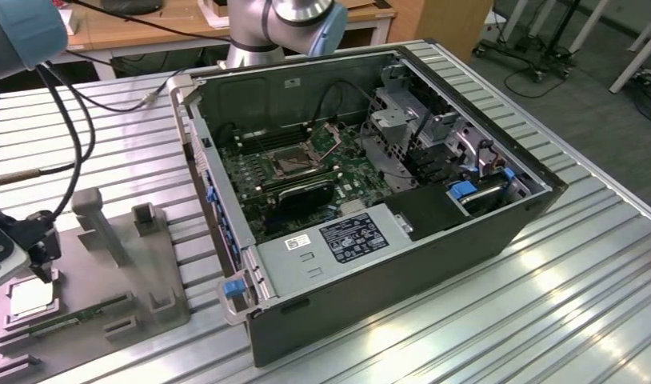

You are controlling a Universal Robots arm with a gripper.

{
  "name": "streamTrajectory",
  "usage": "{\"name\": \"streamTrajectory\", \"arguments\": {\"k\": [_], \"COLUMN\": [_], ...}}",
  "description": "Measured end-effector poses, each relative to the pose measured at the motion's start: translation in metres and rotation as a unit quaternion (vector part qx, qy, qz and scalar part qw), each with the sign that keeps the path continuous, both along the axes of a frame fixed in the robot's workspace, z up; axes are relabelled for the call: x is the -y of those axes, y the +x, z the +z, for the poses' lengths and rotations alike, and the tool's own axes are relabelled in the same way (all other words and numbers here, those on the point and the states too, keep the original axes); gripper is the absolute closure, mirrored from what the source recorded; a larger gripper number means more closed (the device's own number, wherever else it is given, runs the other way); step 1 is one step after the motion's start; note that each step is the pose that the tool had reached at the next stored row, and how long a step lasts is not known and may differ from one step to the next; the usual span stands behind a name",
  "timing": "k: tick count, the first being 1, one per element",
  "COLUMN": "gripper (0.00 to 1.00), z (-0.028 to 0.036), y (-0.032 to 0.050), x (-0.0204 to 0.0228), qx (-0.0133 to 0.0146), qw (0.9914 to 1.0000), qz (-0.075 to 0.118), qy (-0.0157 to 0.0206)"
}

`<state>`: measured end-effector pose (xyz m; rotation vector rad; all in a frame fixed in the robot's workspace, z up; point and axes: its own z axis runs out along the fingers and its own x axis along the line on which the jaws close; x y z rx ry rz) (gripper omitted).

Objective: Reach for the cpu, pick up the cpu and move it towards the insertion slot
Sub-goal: 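Pick up the cpu and move it towards the insertion slot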

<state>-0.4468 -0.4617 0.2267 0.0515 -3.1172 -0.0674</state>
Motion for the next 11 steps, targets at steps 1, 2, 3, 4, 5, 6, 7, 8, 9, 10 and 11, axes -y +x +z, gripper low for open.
{"name": "streamTrajectory", "arguments": {"k": [1,2,3,4,5,6,7,8,9,10,11], "gripper": [0.33,0.33,0.33,0.33,0.33,0.33,0.33,0.33,0.33,0.33,0.33], "z": [-0.0019,-0.0035,-0.0048,-0.0055,-0.0057,-0.0057,-0.0058,-0.0059,-0.0059,-0.0059,-0.0059], "y": [0.0001,0.0003,0.0006,0.0006,0.0006,0.0006,0.0006,0.0007,0.0007,0.0007,0.0007], "x": [0.0000,0.0001,0.0002,0.0001,0.0001,0.0001,0.0001,0.0001,0.0001,0.0001,0.0001], "qx": [0.0000,-0.0001,-0.0005,-0.0009,-0.0011,-0.0011,-0.0011,-0.0010,-0.0010,-0.0010,-0.0010], "qw": [1.00000,1.00000,1.00000,1.00000,1.00000,1.00000,1.00000,1.00000,1.00000,1.00000,1.00000], "qz": [0.000,0.000,0.000,0.000,0.000,0.000,0.000,0.000,0.000,0.000,0.000], "qy": [0.0002,0.0006,0.0012,0.0019,0.0023,0.0024,0.0025,0.0026,0.0026,0.0027,0.0027]}}
